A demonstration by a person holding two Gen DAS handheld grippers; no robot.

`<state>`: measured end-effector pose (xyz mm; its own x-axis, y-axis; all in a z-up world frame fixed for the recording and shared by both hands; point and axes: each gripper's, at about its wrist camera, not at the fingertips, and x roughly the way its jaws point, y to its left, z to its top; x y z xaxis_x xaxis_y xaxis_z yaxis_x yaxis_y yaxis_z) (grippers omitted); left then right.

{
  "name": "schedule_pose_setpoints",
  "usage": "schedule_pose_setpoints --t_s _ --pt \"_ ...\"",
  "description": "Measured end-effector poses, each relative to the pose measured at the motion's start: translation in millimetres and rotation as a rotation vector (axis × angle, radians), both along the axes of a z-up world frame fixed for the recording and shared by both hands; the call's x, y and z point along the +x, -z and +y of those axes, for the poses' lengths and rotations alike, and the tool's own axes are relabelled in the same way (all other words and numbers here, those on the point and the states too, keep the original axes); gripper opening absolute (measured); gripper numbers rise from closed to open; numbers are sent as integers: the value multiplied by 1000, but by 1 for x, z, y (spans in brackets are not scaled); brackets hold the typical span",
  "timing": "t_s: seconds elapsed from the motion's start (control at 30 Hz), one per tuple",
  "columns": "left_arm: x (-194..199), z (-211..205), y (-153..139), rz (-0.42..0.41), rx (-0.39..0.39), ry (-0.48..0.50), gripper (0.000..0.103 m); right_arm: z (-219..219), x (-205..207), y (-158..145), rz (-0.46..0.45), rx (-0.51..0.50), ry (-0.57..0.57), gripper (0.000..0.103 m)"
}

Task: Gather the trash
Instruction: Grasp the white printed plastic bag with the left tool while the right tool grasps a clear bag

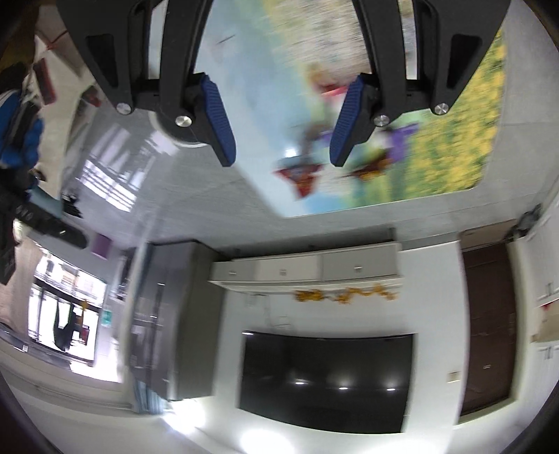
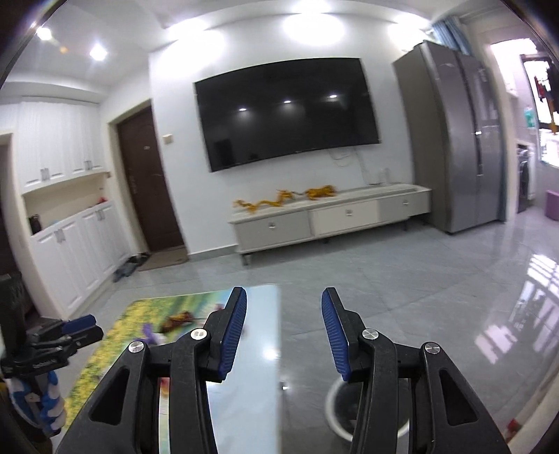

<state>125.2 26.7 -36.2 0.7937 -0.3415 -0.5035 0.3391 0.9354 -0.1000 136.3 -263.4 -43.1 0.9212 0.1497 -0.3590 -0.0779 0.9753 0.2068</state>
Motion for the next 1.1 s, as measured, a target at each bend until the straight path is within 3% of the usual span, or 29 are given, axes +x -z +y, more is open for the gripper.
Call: schedule_pose_setpoints --t_s 0.23,0.43,0.67,1.0,1.1 --pt "-3 106 32 44 -10 -148 54 78 50 22 120 27 -195 44" --pt "8 154 93 169 -35 -165 54 155 111 80 310 36 -348 44" --pt "26 167 141 285 -71 -135 54 227 166 157 508 13 -441 44" --pt "48 158 176 385 -81 -84 54 263 211 208 632 -49 -447 44" --pt "51 153 181 401 -80 -84 47 263 221 221 666 -35 -446 22"
